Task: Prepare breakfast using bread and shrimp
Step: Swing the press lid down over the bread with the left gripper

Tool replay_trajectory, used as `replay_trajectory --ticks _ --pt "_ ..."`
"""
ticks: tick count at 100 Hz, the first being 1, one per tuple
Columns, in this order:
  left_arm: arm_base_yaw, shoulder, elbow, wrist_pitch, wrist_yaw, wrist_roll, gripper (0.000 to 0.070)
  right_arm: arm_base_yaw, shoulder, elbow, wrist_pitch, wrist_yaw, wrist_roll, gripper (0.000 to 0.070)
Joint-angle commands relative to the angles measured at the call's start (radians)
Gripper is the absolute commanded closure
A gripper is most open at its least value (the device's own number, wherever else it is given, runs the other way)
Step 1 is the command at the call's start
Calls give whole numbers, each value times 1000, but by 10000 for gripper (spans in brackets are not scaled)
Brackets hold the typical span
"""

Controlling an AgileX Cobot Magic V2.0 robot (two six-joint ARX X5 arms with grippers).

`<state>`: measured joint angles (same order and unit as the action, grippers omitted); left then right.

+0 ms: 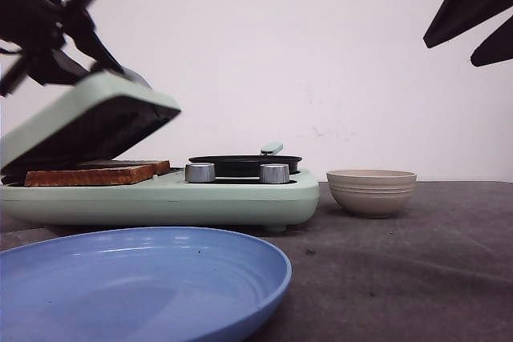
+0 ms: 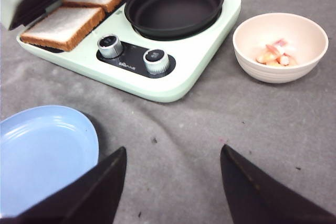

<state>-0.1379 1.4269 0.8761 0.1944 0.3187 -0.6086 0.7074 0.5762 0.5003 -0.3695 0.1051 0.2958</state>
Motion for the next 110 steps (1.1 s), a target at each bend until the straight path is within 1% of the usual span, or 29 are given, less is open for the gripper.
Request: replay_trajectory --ticks 1,23,34,44,48,52,57,63,69,74,86,95,110 --pt "13 69 -30 -95 -114 -3 689 9 4 3 -1 0 11 353" --pt "-56 153 -30 -93 -143 8 690 9 4 3 -7 0 12 353" --pt "-81 175 -30 -93 -167 26 689 9 4 3 -7 0 12 353" --pt "-93 180 -30 -90 -172 34 685 9 4 3 -7 0 14 353" --pt "-95 180 -30 -87 -172 34 659 9 4 3 -7 0 17 353" --pt "-95 180 -30 -81 -169 34 613 9 4 3 -7 0 19 353" --pt "-95 180 -29 -69 -159 34 509 9 4 3 -7 0 20 353" --pt "-95 180 -25 -67 -142 35 352 9 4 3 -7 0 20 353" --pt "-93 180 -16 -75 -132 50 259 9 3 3 -9 0 20 353" --pt "-92 180 -13 -73 -130 48 221 9 3 3 -10 0 22 353" --pt "-92 169 -6 -67 -127 56 221 9 3 3 -14 1 28 353" --pt "-92 140 -6 -66 -127 100 224 9 3 3 -14 1 28 353" --pt "-91 53 -6 -69 -127 140 224 9 3 3 -13 2 31 353"
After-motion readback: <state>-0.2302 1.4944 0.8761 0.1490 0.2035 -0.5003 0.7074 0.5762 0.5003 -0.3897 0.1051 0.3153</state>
